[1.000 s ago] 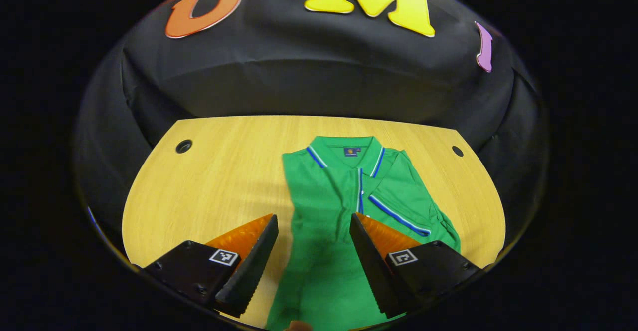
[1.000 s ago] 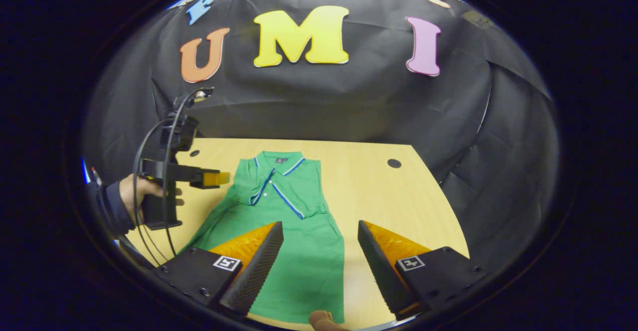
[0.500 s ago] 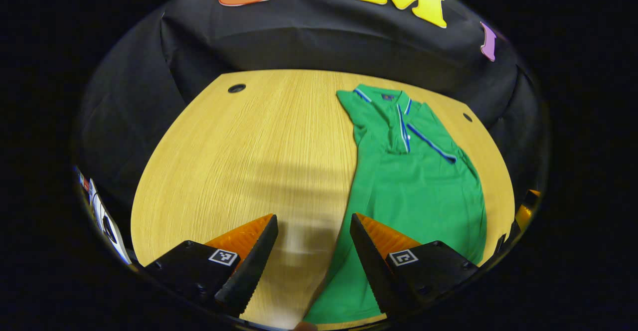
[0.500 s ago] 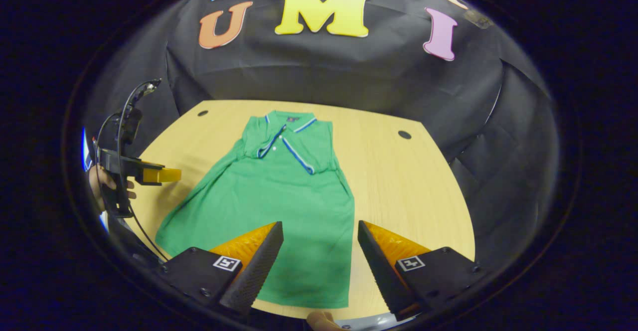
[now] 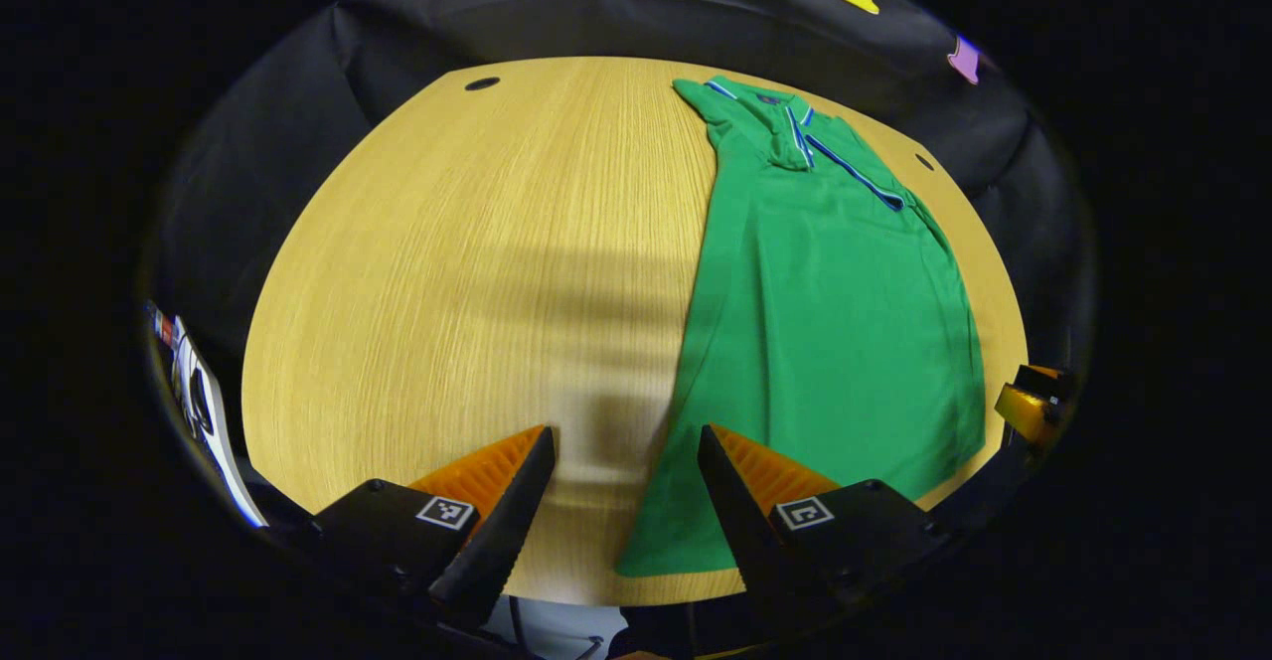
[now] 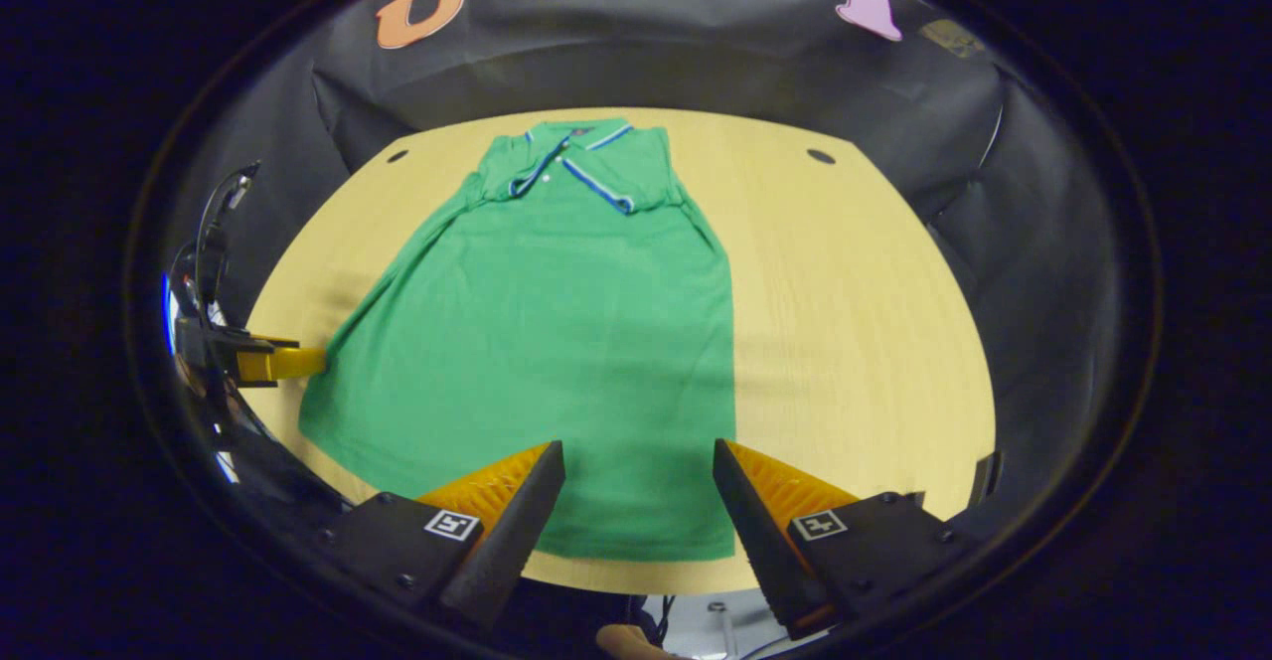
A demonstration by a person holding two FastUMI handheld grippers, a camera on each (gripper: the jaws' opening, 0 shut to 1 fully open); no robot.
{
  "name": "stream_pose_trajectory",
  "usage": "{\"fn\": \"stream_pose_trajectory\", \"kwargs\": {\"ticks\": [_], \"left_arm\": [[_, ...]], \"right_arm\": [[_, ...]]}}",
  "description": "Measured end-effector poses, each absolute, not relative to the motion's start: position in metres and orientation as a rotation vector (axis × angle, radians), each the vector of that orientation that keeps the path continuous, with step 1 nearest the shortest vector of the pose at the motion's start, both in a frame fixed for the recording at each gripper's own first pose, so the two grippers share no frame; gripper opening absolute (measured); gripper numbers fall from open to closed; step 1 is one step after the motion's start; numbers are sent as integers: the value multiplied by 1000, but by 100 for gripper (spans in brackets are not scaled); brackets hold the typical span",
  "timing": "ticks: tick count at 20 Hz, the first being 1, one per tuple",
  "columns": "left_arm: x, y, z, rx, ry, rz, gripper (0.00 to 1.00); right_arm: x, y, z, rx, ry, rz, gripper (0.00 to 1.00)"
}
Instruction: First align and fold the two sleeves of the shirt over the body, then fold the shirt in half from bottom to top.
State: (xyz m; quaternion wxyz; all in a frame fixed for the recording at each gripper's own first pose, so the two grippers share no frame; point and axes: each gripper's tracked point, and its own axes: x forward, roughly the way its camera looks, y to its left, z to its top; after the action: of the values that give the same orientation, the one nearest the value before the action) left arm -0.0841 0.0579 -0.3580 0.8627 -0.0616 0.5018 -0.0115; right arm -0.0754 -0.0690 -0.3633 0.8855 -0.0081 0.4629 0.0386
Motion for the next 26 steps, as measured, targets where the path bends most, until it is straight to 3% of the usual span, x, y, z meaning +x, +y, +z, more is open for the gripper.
{"fn": "stream_pose_trajectory", "kwargs": {"ticks": [6,13,14,15,16,17,18,21,22,23,24,26], "left_arm": [[-113,38,-367,-144,1177,-34,91],[-124,35,-375,-69,1273,-14,84],[-126,33,-377,-76,1293,-12,84],[-129,31,-377,-86,1317,-2,91],[-130,30,-375,-85,1334,1,80],[-129,29,-377,-83,1346,-2,80],[-129,29,-377,-94,1358,8,78],[-130,28,-378,-126,1404,25,75],[-130,28,-377,-120,1419,16,74],[-131,28,-377,-111,1429,4,80],[-131,29,-377,-110,1432,0,75],[-132,29,-378,-109,1419,-6,49]], "right_arm": [[-106,-103,-395,-7,1139,-28,98],[-113,-109,-414,74,1276,-62,98],[-113,-107,-417,97,1292,-66,90],[-116,-108,-420,109,1325,-77,89],[-111,-112,-419,103,1318,-84,89],[-109,-111,-419,104,1329,-83,89],[-110,-110,-420,102,1348,-85,82],[-108,-109,-418,80,1403,-77,80],[-109,-110,-417,84,1424,-83,67],[-109,-110,-416,83,1437,-85,62],[-107,-109,-415,84,1445,-81,62],[-104,-107,-415,81,1453,-79,40]]}}
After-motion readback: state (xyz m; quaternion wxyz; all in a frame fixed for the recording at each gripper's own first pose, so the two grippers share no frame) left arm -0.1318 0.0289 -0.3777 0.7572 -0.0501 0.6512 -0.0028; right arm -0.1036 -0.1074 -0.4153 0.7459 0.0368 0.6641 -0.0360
